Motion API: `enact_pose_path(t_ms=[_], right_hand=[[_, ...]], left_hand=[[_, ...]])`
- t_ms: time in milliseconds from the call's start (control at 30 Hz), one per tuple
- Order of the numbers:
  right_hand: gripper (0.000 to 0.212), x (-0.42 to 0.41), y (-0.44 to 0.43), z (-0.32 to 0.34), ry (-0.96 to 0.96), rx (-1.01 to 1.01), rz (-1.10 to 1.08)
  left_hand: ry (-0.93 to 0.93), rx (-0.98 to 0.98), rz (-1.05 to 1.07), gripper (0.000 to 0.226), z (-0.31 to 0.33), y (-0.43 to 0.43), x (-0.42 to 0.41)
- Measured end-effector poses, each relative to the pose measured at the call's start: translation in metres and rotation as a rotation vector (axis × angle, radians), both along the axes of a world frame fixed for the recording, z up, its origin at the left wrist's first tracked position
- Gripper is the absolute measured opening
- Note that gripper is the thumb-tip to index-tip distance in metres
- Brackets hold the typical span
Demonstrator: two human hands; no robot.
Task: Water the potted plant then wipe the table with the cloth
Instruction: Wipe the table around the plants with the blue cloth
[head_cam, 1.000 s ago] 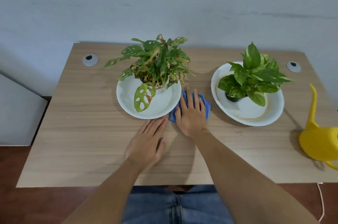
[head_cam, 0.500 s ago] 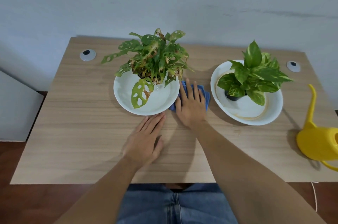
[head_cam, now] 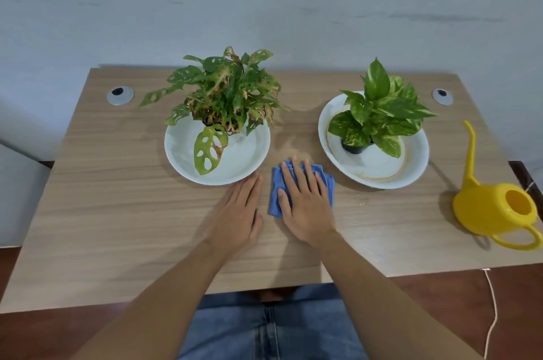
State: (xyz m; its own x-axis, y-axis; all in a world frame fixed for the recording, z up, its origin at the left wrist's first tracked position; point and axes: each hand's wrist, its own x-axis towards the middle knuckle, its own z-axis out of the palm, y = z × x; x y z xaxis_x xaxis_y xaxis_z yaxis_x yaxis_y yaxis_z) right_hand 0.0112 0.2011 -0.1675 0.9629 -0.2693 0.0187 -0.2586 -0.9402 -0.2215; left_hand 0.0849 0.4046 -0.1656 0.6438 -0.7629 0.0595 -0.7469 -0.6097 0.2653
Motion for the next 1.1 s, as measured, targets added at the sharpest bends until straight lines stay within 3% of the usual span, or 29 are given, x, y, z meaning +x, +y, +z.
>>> enact_pose_path(t_ms=[167,633,1100], right_hand=[[0.063,0.014,-0.009,-0.001,0.004,-0.004,0.01],[0.064,0.133,-0.043,0.006,0.065,0.093,-0.081],[0.06,0.0,-0.048,0.001,-0.017,-0.029,0.093]], left_hand=[[0.028,-0.024,0.046,0.07,-0.007,-0.038,-0.004],[0.032,-0.019,0.101,0.071,-0.006,-0.04,-0.005],[-0.003,-0.077,0.079,0.073,-0.01,-0.037,-0.005]])
